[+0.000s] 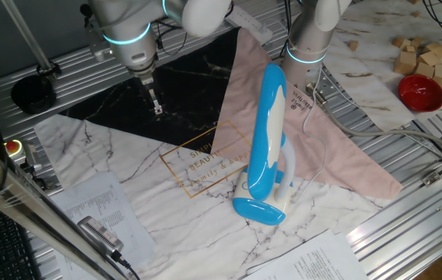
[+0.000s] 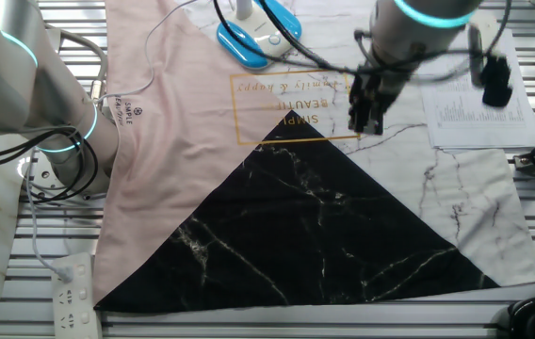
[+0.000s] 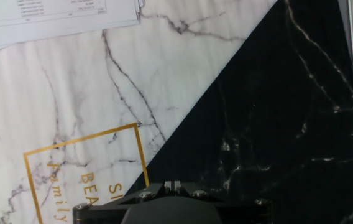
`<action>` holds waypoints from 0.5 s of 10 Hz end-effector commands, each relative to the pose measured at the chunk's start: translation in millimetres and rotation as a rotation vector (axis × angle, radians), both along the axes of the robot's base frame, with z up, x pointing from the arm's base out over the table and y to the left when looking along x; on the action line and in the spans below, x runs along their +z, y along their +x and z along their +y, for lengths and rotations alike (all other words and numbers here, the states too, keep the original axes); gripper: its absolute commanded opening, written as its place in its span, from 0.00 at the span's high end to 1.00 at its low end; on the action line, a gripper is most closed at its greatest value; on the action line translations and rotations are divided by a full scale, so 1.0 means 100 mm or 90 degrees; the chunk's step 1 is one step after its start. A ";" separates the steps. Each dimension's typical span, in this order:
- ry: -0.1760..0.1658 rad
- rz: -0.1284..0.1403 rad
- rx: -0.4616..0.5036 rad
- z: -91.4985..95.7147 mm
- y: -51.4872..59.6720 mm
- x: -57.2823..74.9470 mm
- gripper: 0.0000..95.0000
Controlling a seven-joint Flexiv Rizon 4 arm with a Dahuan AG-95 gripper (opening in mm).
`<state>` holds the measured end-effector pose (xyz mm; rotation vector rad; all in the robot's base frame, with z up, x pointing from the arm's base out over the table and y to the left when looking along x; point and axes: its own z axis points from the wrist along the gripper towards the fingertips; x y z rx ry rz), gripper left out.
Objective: Turn on the desk lamp by pressing the button
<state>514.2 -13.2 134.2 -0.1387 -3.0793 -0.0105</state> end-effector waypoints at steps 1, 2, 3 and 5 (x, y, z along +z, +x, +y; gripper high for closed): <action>0.004 0.000 0.021 -0.03 0.05 -0.11 1.00; 0.008 0.001 0.031 -0.02 0.10 -0.14 1.00; 0.017 0.001 0.026 0.05 0.16 -0.16 1.00; 0.015 -0.001 0.010 0.20 0.23 -0.20 1.00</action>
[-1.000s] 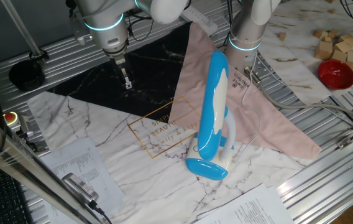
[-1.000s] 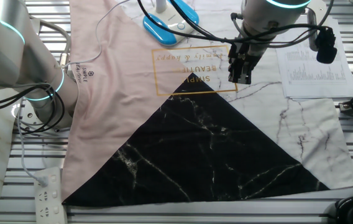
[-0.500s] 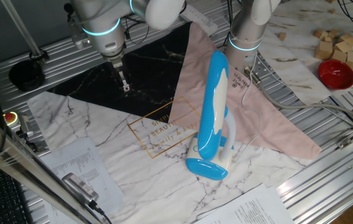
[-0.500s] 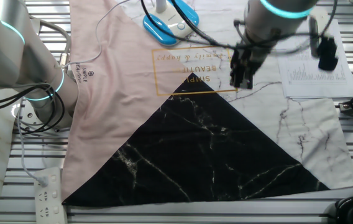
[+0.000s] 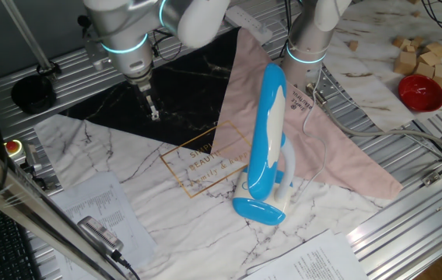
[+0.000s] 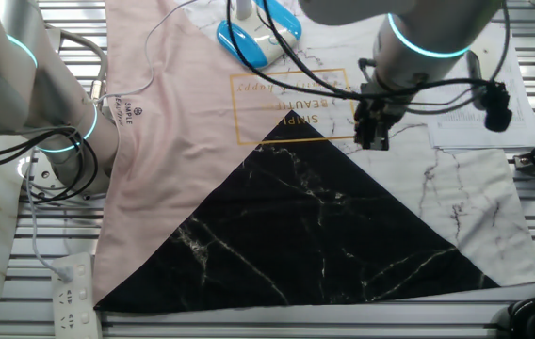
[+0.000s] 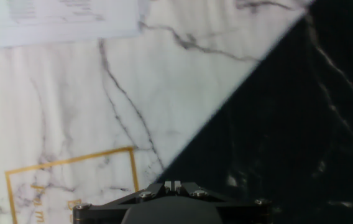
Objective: Turn on the desk lamp by pressing the button
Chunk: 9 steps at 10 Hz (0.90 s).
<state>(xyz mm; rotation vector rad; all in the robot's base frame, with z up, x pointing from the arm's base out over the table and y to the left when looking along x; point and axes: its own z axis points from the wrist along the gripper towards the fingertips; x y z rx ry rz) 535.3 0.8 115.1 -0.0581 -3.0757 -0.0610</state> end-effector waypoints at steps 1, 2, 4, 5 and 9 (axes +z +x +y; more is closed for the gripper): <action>-0.009 -0.003 -0.035 0.20 0.08 -0.03 1.00; -0.010 -0.002 -0.047 0.31 0.10 -0.03 1.00; -0.010 -0.005 -0.042 0.50 0.14 0.02 1.00; -0.010 -0.006 -0.027 0.54 0.13 0.03 1.00; -0.006 -0.014 0.027 0.70 0.12 0.03 1.00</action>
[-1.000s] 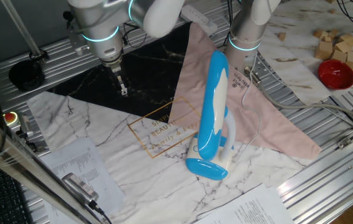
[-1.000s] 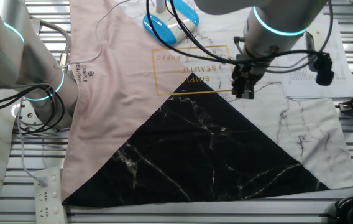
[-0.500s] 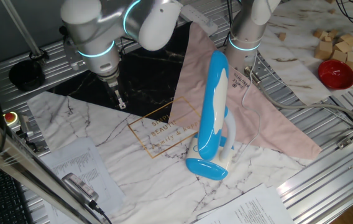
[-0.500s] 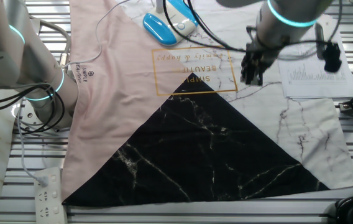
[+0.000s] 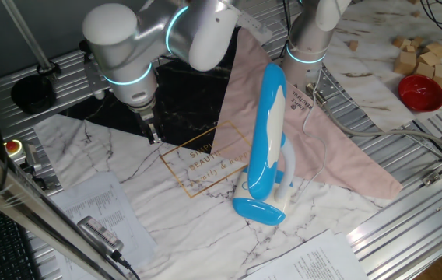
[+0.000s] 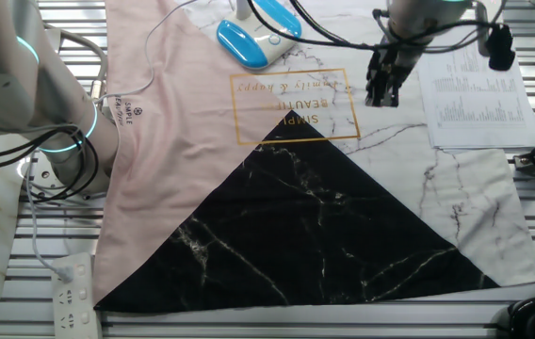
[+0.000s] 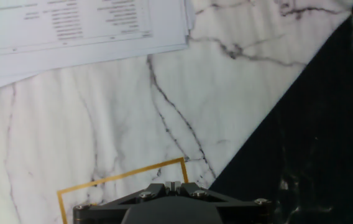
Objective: Turn on the desk lamp by pressing the button
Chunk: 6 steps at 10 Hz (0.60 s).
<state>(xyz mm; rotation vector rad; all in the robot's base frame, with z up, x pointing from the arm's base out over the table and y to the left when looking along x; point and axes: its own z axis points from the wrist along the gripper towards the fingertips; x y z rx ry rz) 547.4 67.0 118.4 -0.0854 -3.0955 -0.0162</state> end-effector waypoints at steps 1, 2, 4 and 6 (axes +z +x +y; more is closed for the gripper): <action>0.013 -0.003 0.042 0.09 -0.01 -0.01 1.00; 0.016 -0.003 0.017 0.16 -0.02 -0.03 1.00; 0.130 0.005 -0.071 0.20 -0.03 -0.03 1.00; 0.230 0.009 -0.126 0.20 -0.03 -0.02 1.00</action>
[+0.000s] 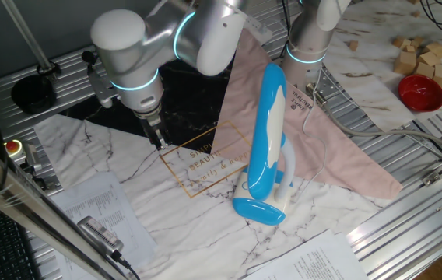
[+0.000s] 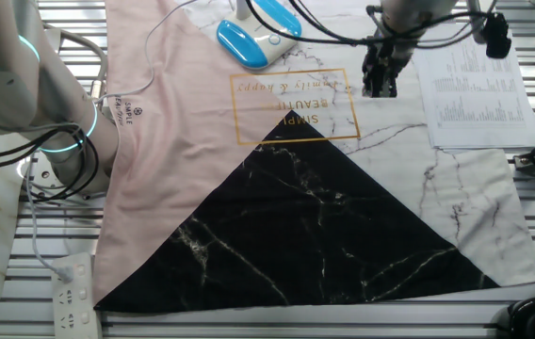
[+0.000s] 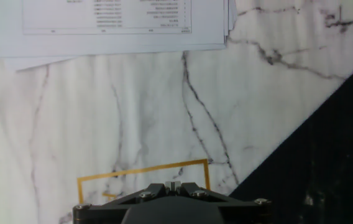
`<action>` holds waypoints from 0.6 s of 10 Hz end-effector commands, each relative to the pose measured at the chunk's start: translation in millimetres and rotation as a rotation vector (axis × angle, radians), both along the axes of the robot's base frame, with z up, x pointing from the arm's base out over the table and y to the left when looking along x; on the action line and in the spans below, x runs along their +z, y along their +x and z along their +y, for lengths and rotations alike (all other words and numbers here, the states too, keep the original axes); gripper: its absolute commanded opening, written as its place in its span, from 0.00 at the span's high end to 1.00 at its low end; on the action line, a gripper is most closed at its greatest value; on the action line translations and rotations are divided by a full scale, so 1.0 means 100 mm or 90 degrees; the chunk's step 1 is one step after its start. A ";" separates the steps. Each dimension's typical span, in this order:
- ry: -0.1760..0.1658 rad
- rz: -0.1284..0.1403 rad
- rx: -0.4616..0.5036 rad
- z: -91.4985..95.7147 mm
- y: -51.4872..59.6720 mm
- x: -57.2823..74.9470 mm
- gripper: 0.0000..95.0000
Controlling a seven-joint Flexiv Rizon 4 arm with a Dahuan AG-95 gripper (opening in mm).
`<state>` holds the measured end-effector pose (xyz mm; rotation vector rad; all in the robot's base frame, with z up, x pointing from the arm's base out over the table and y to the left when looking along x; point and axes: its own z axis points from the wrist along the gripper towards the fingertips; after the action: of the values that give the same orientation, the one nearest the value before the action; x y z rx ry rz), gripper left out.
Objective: Turn on the desk lamp by pressing the button
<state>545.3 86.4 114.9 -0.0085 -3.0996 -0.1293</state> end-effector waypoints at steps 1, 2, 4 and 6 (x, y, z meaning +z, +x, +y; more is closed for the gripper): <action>0.251 0.021 -0.161 0.01 -0.01 0.02 1.00; 0.278 0.020 -0.162 0.01 -0.01 0.02 1.00; 0.298 0.021 -0.162 0.03 -0.01 0.01 1.00; 0.364 0.021 -0.158 0.04 -0.02 0.01 1.00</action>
<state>543.1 87.5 116.3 -0.2920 -2.9898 -0.7098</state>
